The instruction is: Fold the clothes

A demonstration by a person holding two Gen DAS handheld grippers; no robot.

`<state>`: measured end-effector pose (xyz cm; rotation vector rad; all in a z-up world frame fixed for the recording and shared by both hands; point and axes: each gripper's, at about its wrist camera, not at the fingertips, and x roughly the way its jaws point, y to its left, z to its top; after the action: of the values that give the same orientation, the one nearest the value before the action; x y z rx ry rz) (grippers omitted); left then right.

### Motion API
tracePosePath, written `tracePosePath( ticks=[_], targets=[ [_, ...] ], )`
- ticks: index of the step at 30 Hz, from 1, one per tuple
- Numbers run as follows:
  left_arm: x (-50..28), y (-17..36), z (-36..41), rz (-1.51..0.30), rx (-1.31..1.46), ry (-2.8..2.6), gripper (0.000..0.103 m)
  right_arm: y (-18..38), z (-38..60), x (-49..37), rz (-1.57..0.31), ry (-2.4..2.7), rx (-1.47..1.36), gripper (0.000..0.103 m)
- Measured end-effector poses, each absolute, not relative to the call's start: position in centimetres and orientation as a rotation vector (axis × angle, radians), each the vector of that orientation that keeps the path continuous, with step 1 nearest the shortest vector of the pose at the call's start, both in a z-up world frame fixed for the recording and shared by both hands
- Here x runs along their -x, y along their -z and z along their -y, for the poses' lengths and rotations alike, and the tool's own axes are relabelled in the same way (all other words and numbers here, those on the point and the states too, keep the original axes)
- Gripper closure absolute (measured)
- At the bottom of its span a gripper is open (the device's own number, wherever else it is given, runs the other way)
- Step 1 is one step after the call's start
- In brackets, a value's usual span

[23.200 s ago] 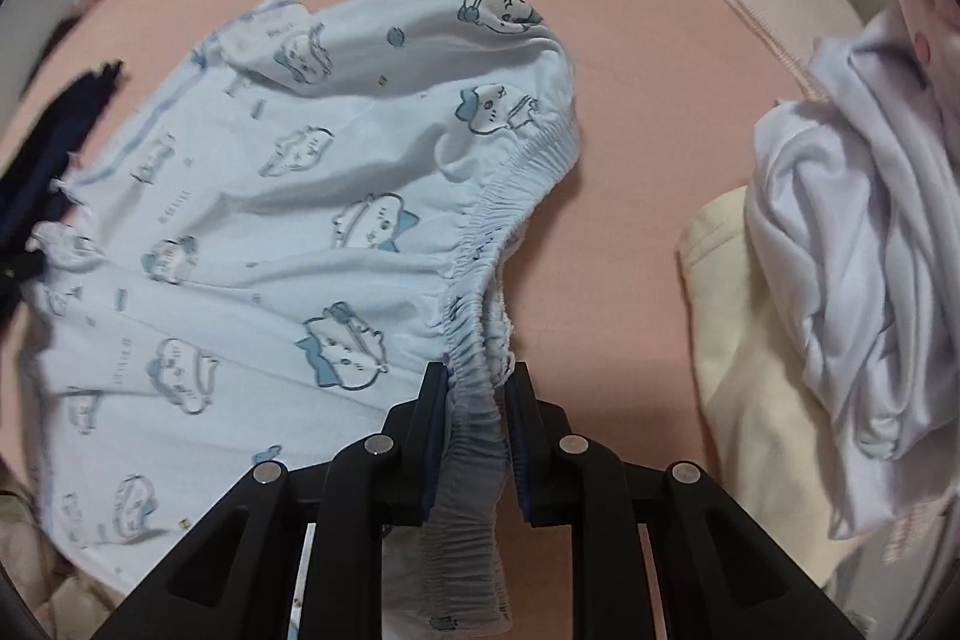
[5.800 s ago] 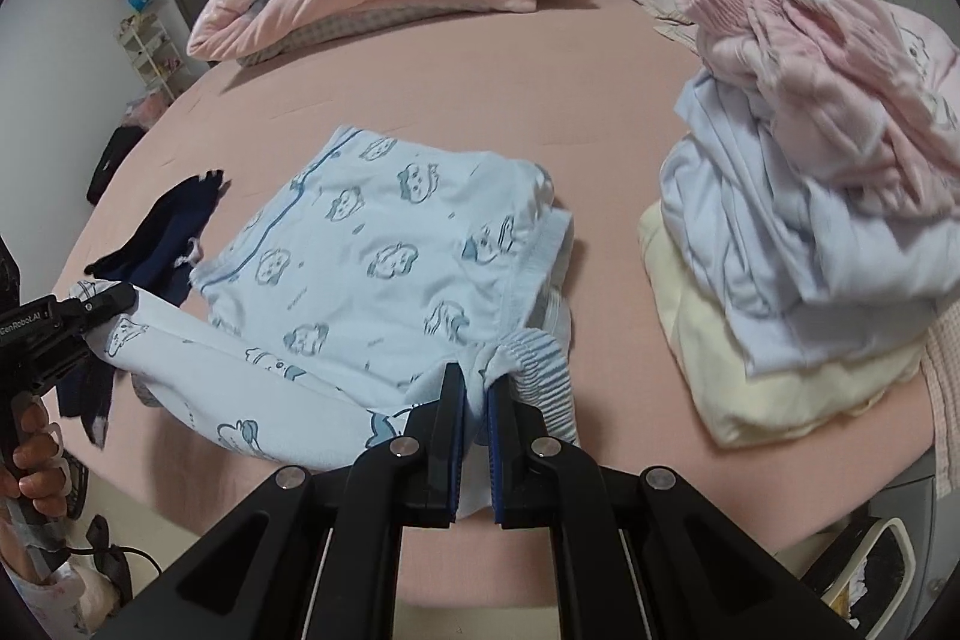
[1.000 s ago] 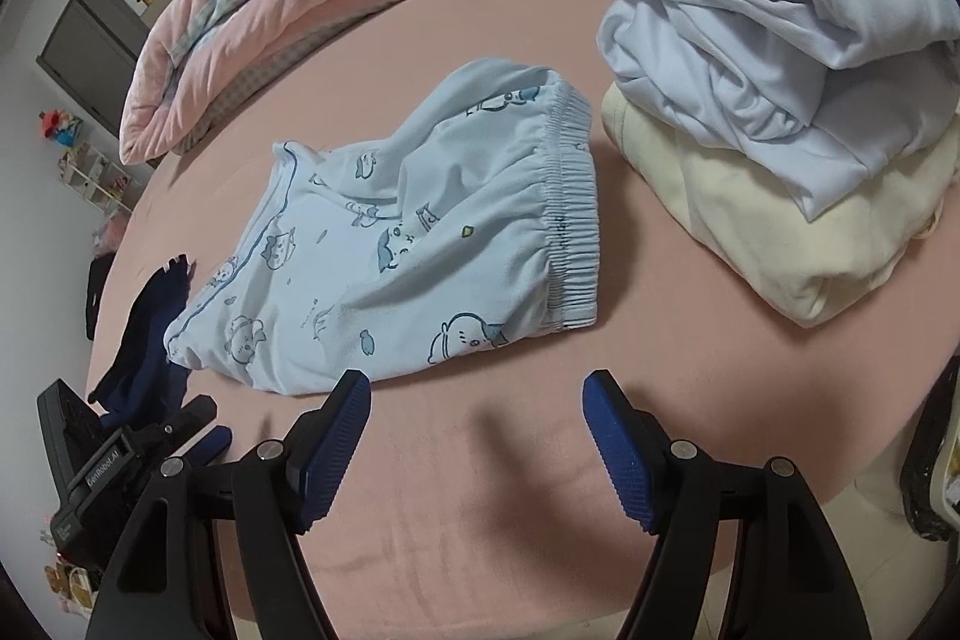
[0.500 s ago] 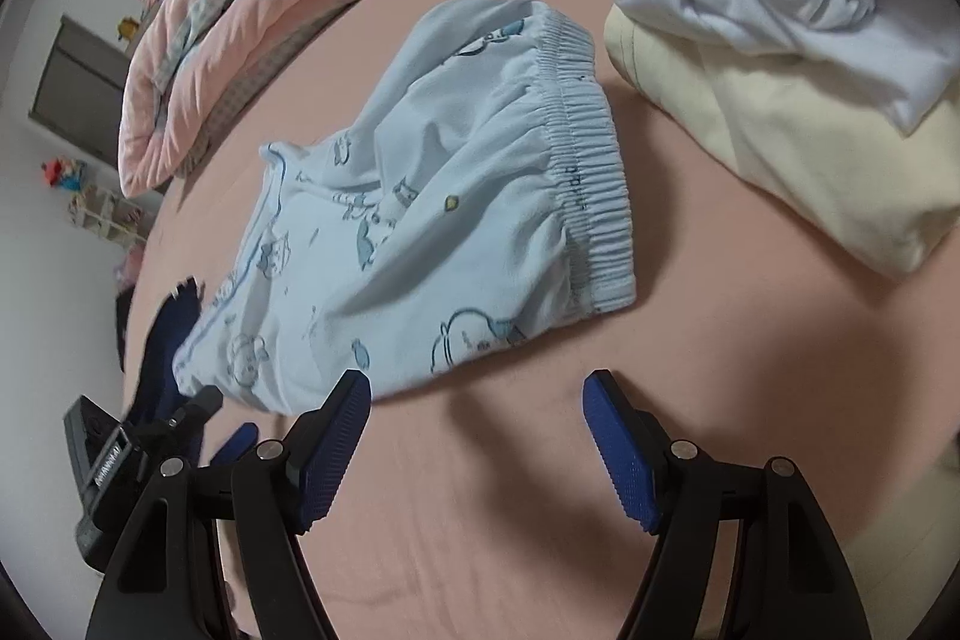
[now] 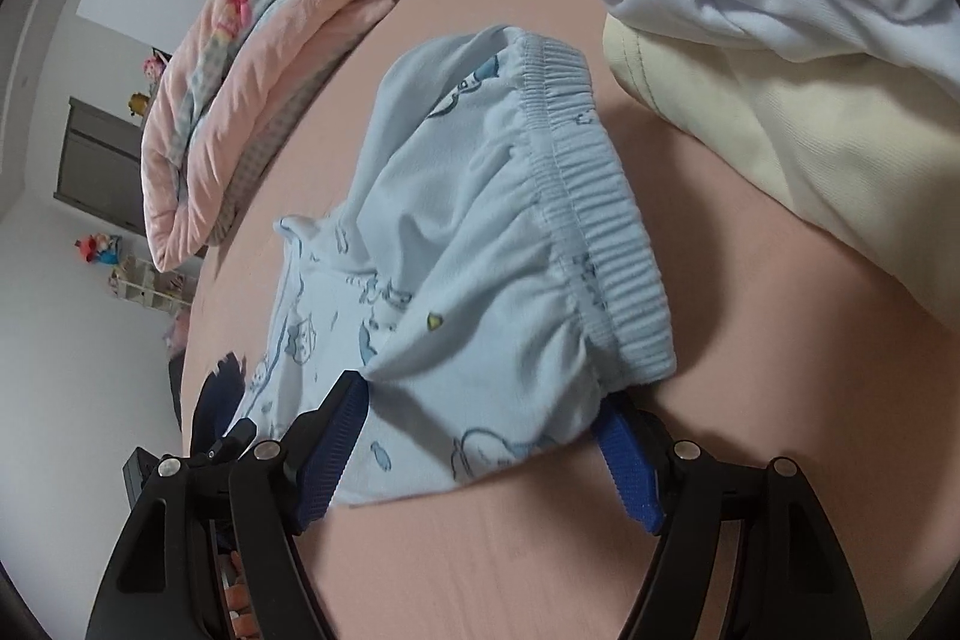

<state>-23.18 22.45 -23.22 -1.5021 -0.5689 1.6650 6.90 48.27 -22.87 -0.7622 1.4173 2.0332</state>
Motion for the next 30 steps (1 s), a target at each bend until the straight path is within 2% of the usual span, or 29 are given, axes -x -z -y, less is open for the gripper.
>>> tracePosePath(
  ticks=[4,5,6,8,9,11,13,14,15,18,24,30],
  targets=[
    [23.6,23.5,-22.2,0.619,1.494,-1.698,0.044,22.9,-48.7,-6.0,-1.375,-2.047,0.764,0.028],
    [23.7,23.6,-22.2,0.625,1.493,-1.715,0.052,22.9,-48.7,-5.7,-1.357,-2.054,0.767,0.028],
    [23.7,23.7,-22.1,0.63,1.494,-1.732,0.064,22.9,-48.8,-5.4,-1.339,-2.061,0.769,0.028],
    [24.0,24.3,-21.6,0.645,1.512,-1.762,0.079,22.9,-48.8,-5.1,-1.305,-2.072,0.777,0.028],
    [24.2,24.6,-21.3,0.669,1.517,-1.759,0.085,22.9,-48.8,-5.0,-1.293,-2.075,0.775,0.028],
    [24.5,25.0,-20.9,0.708,1.522,-1.745,0.09,23.0,-48.9,-4.7,-1.269,-2.08,0.774,0.028],
    [24.5,25.1,-20.5,0.729,1.515,-1.744,0.092,22.8,-48.9,-4.4,-1.221,-2.095,0.8,0.029],
    [24.3,24.9,-20.5,0.719,1.503,-1.762,0.092,22.8,-48.8,-4.1,-1.175,-2.096,0.827,0.037],
    [24.0,24.7,-20.6,0.7,1.49,-1.785,0.092,22.7,-48.7,-3.8,-1.113,-2.088,0.86,0.051],
    [23.0,23.7,-21.1,0.625,1.452,-1.871,0.092,22.6,-48.3,-2.9,-0.951,-2.102,0.935,0.07],
    [22.2,22.5,-20.5,0.592,1.397,-1.965,0.093,22.1,-47.8,-1.9,-0.869,-2.127,0.976,0.081],
    [20.5,21.0,-18.4,0.554,1.344,-2.046,0.094,21.3,-46.9,-1.4,-0.821,-2.16,1.018,0.085]
  ],
)
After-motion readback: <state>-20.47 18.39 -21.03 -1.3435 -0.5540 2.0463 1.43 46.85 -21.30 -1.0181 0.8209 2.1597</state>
